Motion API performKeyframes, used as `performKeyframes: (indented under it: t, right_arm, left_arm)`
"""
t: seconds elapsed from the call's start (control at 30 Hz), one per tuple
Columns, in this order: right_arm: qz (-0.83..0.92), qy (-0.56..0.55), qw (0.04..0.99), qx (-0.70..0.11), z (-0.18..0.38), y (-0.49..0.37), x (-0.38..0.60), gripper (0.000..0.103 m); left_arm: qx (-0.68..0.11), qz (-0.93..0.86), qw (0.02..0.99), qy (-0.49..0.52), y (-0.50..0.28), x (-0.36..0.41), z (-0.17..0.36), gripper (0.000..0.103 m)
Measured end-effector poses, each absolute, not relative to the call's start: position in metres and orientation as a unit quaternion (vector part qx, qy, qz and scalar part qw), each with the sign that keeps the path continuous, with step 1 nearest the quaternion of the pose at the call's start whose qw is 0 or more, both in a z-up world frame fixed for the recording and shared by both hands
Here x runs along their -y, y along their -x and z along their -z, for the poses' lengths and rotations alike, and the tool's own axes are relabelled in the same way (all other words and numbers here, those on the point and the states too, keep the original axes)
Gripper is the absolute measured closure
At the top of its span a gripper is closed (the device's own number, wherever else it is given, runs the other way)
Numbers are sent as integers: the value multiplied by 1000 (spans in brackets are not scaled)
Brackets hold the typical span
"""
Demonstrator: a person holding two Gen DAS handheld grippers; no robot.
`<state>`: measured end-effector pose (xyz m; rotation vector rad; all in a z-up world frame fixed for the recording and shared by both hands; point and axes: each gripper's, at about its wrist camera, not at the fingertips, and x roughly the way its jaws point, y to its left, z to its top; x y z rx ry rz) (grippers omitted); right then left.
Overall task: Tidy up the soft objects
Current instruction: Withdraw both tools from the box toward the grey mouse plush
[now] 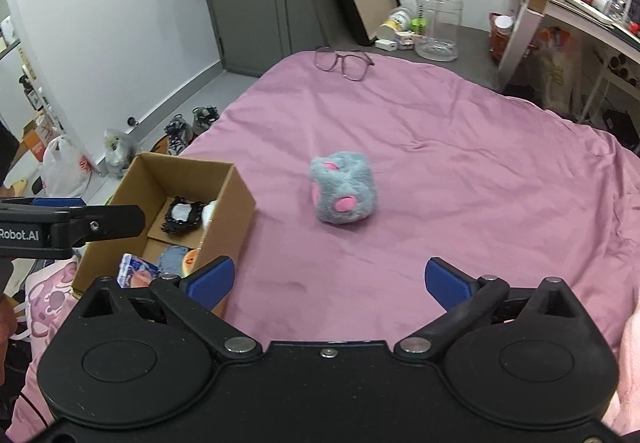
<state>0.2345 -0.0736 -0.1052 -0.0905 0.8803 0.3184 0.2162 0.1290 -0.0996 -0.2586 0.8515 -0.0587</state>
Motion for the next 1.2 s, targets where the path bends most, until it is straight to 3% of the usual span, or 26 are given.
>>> performKeyframes:
  t: [0.83, 1.07, 1.2]
  right_arm:
    - [-153, -7, 892, -426, 122, -258, 115, 1]
    - [-158, -49, 883, -439, 135, -283, 135, 16]
    - [-162, -67, 878, -446, 140, -298, 142, 26]
  left_arm:
    - [-415, 31, 900, 129, -247, -99, 101, 1]
    - [-404, 33, 906, 125, -265, -81, 108, 5]
    - [-409, 34, 903, 131, -281, -73, 112, 16]
